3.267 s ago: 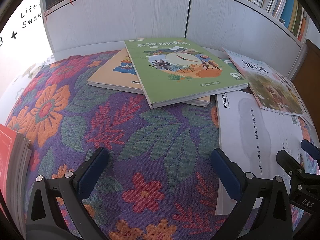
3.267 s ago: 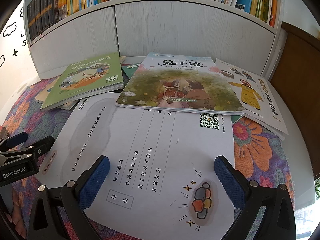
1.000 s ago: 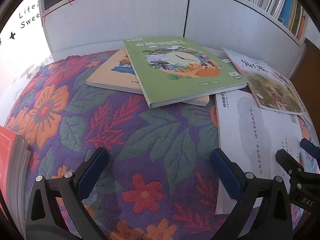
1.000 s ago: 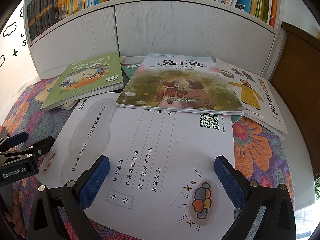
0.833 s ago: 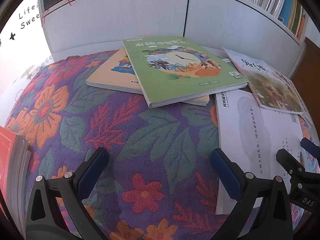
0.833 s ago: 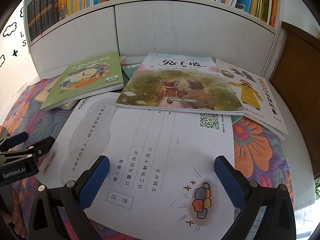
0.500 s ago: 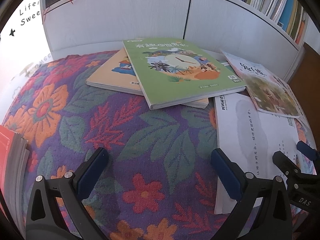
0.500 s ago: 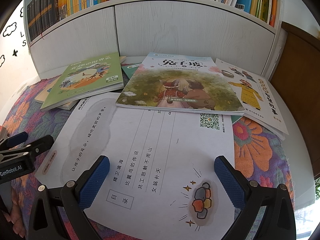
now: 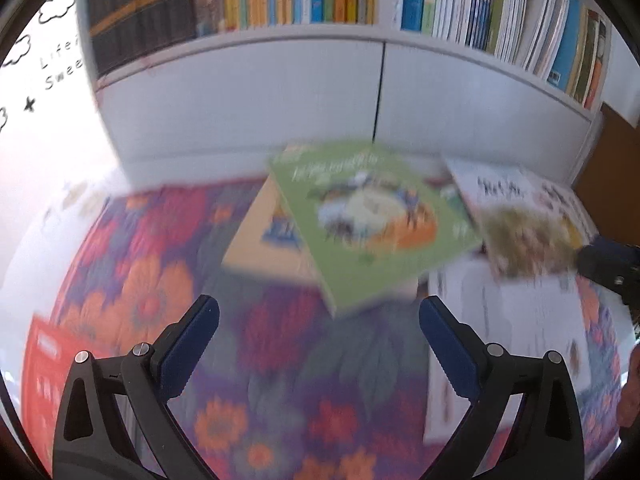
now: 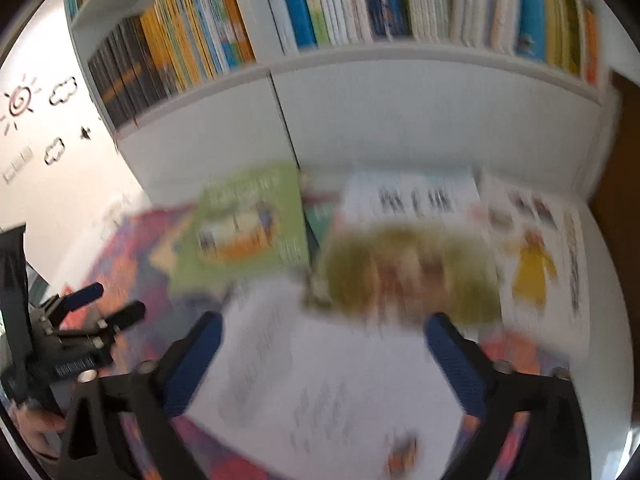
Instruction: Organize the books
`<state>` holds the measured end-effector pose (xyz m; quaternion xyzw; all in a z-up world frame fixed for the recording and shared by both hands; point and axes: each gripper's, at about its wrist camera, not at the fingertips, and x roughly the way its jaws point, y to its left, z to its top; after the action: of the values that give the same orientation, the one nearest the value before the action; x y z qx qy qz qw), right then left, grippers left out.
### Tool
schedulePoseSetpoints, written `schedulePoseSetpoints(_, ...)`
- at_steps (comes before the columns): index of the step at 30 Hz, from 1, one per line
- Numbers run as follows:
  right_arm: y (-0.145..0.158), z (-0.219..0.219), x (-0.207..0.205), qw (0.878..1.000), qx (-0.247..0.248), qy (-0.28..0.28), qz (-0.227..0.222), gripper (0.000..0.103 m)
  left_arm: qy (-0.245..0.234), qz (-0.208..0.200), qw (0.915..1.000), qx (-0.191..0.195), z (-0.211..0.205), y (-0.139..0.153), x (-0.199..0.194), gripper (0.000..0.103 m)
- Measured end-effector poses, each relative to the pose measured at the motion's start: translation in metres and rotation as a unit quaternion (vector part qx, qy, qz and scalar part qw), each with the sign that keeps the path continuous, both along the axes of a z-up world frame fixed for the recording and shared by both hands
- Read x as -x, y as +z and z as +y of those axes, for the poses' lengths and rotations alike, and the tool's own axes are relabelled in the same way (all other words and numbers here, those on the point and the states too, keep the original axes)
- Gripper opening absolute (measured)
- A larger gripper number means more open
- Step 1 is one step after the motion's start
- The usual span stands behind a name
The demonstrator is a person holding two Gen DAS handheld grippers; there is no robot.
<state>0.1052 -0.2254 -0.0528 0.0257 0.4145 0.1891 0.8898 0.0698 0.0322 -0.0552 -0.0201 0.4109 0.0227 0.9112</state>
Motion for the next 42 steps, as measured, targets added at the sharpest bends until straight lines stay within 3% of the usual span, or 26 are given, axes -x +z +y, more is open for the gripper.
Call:
schedulePoseSetpoints(2, -0.001, 0.015, -0.031, 1.000, -0.006, 0.003, 0.024, 0.103, 0.014, 0.007, 0.9999, 0.004, 0.004, -0.003, -0.024, 0.098)
schedulePoseSetpoints(4, -0.007, 0.030, -0.056, 1.000, -0.016, 0.001, 0.027, 0.100, 0.013, 0.020, 0.9997, 0.012, 0.006, -0.011, -0.041, 0.084)
schedulePoseSetpoints(6, -0.020, 0.047, -0.080, 0.999, -0.006, 0.004, 0.036, 0.098, 0.012, 0.037, 0.9991, 0.020, 0.008, -0.026, -0.055, 0.080)
schedulePoseSetpoints(8, -0.044, 0.062, -0.101, 0.998, 0.004, 0.001, 0.061, 0.092, 0.011, 0.054, 0.9980, 0.030, 0.010, -0.042, -0.064, 0.069)
schedulePoseSetpoints(9, -0.055, 0.066, -0.109, 0.997, -0.005, 0.006, 0.080, 0.084, 0.008, 0.064, 0.9972, 0.038, 0.011, -0.050, -0.067, 0.066)
schedulePoseSetpoints(10, -0.066, 0.071, -0.116, 0.995, -0.015, 0.009, 0.097, 0.084, 0.003, 0.061, 0.9969, 0.050, 0.013, -0.053, -0.068, 0.067)
schedulePoseSetpoints(11, -0.065, 0.077, -0.116, 0.998, 0.000, 0.003, 0.066, 0.084, 0.000, 0.050, 0.9974, 0.052, 0.013, -0.053, -0.067, 0.067)
schedulePoseSetpoints(12, -0.066, 0.083, -0.117, 0.998, 0.006, 0.011, 0.064, 0.083, -0.006, 0.049, 0.9974, 0.053, 0.013, -0.053, -0.068, 0.066)
schedulePoseSetpoints(14, -0.078, 0.094, -0.121, 0.993, -0.021, 0.038, 0.110, 0.079, -0.029, 0.052, 0.9965, 0.059, 0.006, -0.052, -0.067, 0.066)
schedulePoseSetpoints(16, -0.079, 0.102, -0.118, 0.994, -0.007, 0.036, 0.106, 0.079, -0.035, 0.053, 0.9974, 0.035, -0.002, -0.051, -0.065, 0.066)
schedulePoseSetpoints(22, -0.076, 0.091, -0.105, 0.988, -0.057, 0.028, 0.143, 0.078, -0.038, 0.068, 0.9953, 0.058, 0.006, -0.047, -0.047, 0.065)
schedulePoseSetpoints(28, -0.065, 0.103, -0.059, 0.988, -0.023, 0.040, 0.150, 0.078, -0.042, 0.079, 0.9947, 0.050, 0.006, -0.045, -0.007, 0.065)
schedulePoseSetpoints(36, -0.069, 0.097, 0.053, 0.981, 0.001, 0.074, 0.178, 0.078, -0.084, 0.118, 0.9872, 0.065, 0.006, -0.055, 0.111, 0.065)
schedulePoseSetpoints(39, -0.076, 0.092, 0.104, 0.972, 0.008, 0.103, 0.213, 0.079, -0.119, 0.121, 0.9843, 0.049, 0.000, -0.055, 0.164, 0.065)
schedulePoseSetpoints(42, -0.082, 0.077, 0.140, 0.960, -0.007, 0.141, 0.243, 0.079, -0.142, 0.118, 0.9802, 0.071, 0.010, -0.058, 0.189, 0.065)
